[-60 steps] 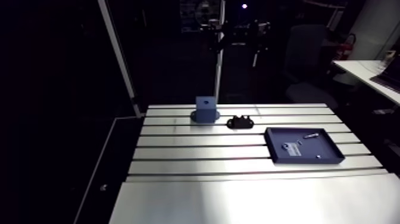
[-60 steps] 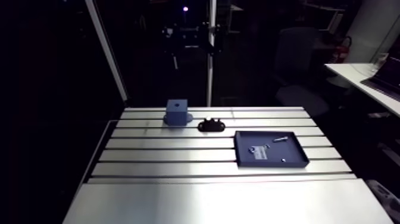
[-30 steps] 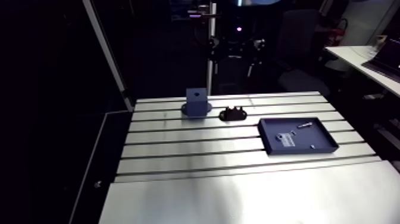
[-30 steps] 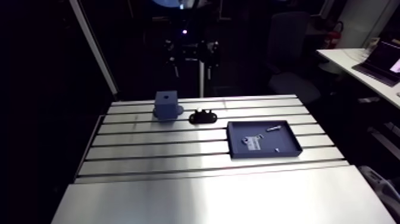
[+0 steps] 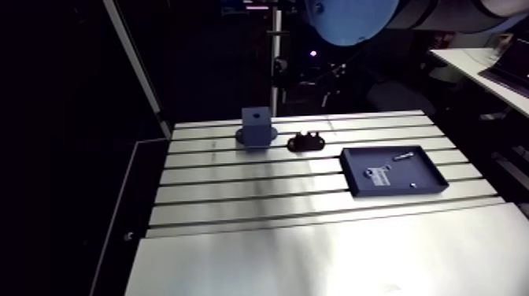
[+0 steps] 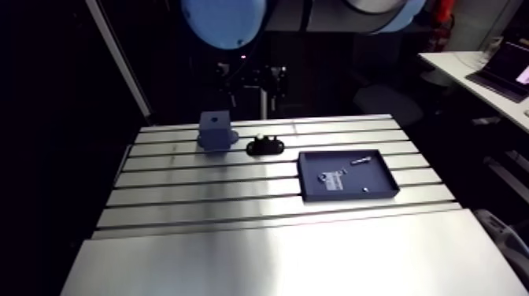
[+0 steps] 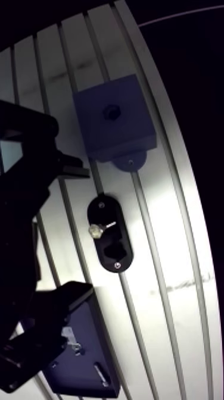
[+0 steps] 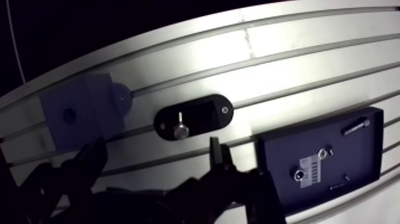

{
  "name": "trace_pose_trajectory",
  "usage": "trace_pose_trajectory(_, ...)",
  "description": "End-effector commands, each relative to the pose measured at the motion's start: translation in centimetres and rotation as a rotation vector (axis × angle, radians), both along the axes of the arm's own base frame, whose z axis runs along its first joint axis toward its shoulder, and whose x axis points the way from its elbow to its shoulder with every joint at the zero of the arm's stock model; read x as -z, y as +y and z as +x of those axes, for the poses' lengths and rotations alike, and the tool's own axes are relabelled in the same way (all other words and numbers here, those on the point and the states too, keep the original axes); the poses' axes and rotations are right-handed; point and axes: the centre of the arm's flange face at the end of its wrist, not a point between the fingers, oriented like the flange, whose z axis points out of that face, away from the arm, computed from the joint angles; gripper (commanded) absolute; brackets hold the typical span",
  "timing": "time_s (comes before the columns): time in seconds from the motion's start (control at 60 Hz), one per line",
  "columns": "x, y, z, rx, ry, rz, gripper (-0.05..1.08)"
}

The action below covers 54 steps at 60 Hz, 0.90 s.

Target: Pick up the M10 bolt and insert it into the hex recess until seated.

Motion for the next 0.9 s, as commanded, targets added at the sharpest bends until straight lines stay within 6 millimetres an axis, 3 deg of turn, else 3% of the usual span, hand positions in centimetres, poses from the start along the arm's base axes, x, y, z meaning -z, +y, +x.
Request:
trace_pose_trajectory(0.017, 1.7, 0.1, 0.2, -0.003, 0.004, -0.03, 0.07)
trace_pose_trajectory(0.6, 3.4, 0.9, 0.9, -0.004, -0.029, -0.029, 0.12)
trace_pose_trajectory(0.9, 5.1, 0.9, 0.2, -0.013, -0.012, -0.028, 0.18)
